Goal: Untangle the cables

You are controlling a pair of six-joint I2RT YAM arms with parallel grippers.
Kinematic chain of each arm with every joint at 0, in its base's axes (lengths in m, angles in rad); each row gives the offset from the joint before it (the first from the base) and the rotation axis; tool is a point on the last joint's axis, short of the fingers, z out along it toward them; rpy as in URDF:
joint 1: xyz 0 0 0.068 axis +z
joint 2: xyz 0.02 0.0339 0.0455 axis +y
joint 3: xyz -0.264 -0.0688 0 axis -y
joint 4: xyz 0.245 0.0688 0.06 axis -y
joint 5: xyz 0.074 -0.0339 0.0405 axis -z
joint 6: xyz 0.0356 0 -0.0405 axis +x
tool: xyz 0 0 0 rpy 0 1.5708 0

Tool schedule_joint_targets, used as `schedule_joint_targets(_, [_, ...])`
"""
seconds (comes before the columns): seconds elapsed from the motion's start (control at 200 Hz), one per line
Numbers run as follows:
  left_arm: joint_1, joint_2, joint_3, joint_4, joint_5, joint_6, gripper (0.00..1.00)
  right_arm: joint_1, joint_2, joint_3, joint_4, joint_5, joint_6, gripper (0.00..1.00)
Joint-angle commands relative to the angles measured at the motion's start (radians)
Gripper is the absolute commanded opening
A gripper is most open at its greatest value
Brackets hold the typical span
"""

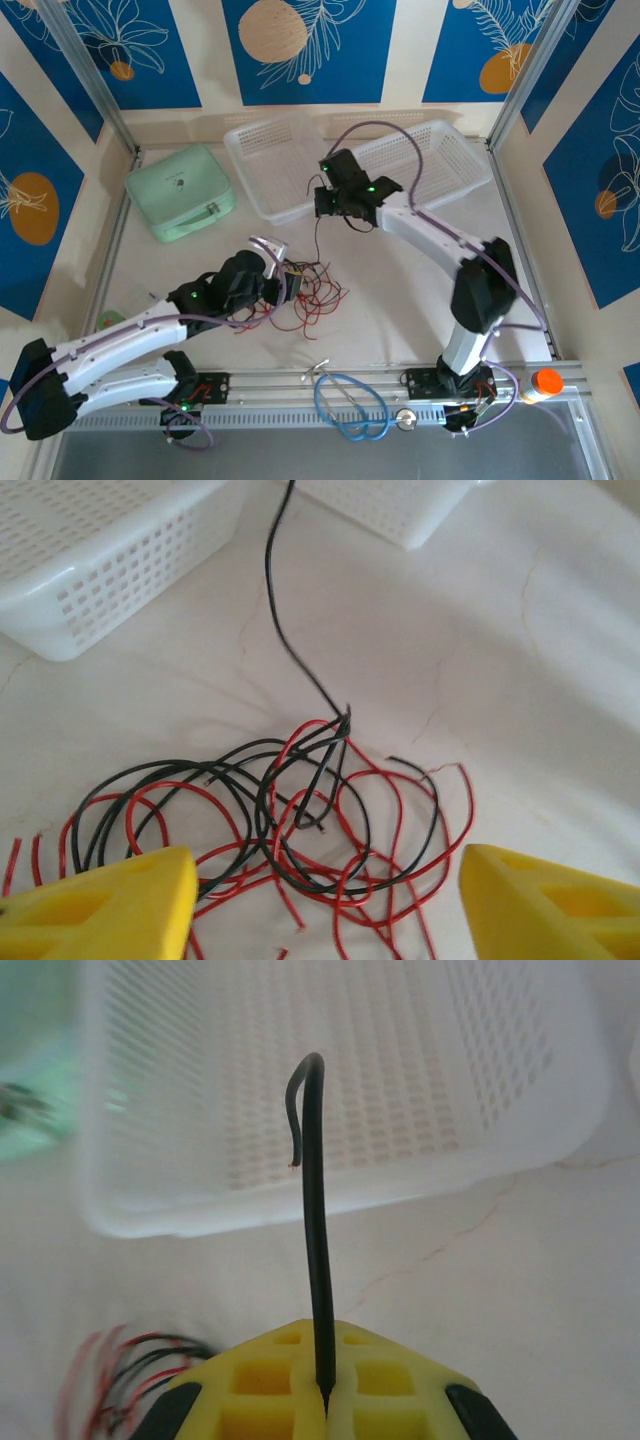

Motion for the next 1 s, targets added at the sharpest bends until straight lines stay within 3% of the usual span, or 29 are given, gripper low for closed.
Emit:
schedule_joint_targets(0.0, [0.051,0.04,0.059,0.055,0.055,0.067,0.63,0.006,-0.142,0.04,-0.097,-0.025,0.015,0.0])
schedule_joint_targets(0.175, [0.111,0.108,0.099,0.133,0.165,0.108,0.56,-0.017,-0.292,0.059,-0.157,-0.082,0.038,0.0])
schedule_joint_targets(0.455, [0.114,0.219,0.129,0.258,0.396,0.259,0.44,-0.06,-0.403,0.077,-0.198,-0.145,0.067,0.0])
schedule_joint_targets(0.655, [0.106,0.212,0.101,0.272,0.358,0.539,0.55,-0.097,-0.437,0.069,-0.206,-0.2,0.073,0.0])
schedule_joint_targets(0.82, [0.107,0.175,-0.076,0.602,0.332,0.752,0.67,-0.116,-0.469,0.059,-0.207,-0.241,0.073,0.0])
schedule_joint_targets(0.995, [0.122,0.269,0.018,0.481,0.412,0.82,0.65,-0.125,-0.494,0.066,-0.211,-0.3,0.066,0.0])
